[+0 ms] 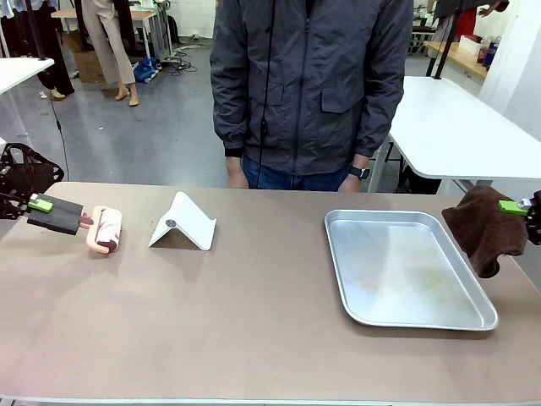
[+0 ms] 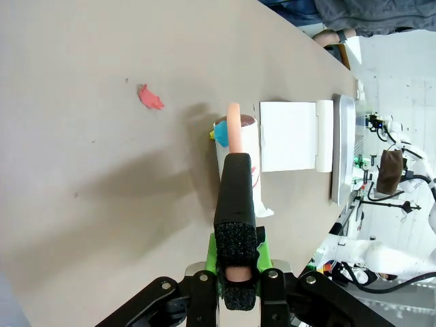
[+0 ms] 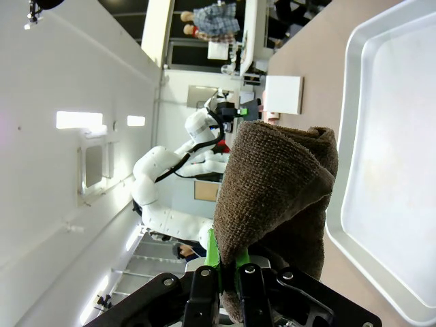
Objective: Clean the surface of the table.
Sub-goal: Clean the area not pointed to by the person.
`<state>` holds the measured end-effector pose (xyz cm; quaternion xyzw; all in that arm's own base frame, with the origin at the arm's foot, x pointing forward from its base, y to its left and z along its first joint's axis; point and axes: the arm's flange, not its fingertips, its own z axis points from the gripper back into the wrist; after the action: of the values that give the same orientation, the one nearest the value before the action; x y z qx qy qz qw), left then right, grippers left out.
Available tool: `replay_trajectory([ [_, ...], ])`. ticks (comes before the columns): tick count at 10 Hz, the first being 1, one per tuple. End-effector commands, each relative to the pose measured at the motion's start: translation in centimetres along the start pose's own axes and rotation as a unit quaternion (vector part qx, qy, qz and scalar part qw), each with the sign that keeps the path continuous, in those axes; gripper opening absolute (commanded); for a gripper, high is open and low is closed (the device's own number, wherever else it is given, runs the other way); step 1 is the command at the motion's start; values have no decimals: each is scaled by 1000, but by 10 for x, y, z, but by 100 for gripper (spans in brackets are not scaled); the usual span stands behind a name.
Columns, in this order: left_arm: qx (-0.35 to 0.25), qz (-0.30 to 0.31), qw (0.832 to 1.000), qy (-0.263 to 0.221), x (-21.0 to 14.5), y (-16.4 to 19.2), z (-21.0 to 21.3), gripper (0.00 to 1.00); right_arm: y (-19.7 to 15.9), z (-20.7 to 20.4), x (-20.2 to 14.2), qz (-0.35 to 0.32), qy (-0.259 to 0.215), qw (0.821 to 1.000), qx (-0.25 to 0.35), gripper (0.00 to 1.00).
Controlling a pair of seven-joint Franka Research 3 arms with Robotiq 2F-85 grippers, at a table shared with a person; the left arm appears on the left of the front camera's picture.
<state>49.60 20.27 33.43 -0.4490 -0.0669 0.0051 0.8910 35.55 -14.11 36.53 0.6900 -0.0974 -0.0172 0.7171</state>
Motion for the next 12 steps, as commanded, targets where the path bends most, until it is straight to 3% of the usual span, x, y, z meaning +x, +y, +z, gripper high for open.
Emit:
replay_trajectory([
  [1, 6, 13, 1000, -2, 7, 1, -8, 4, 4, 1, 1, 3, -3, 1000, 11, 9],
  [5, -51, -14, 999, 14, 10, -6, -18, 4, 4, 1, 1, 3, -3, 1000, 11, 9],
  [9, -18, 27, 999, 23, 18, 1, -25, 4, 4, 1, 1, 3, -3, 1000, 11, 9],
  [12, -17, 54, 998, 1, 23, 11, -16, 4, 4, 1, 1, 3, -3, 1000, 11, 9],
])
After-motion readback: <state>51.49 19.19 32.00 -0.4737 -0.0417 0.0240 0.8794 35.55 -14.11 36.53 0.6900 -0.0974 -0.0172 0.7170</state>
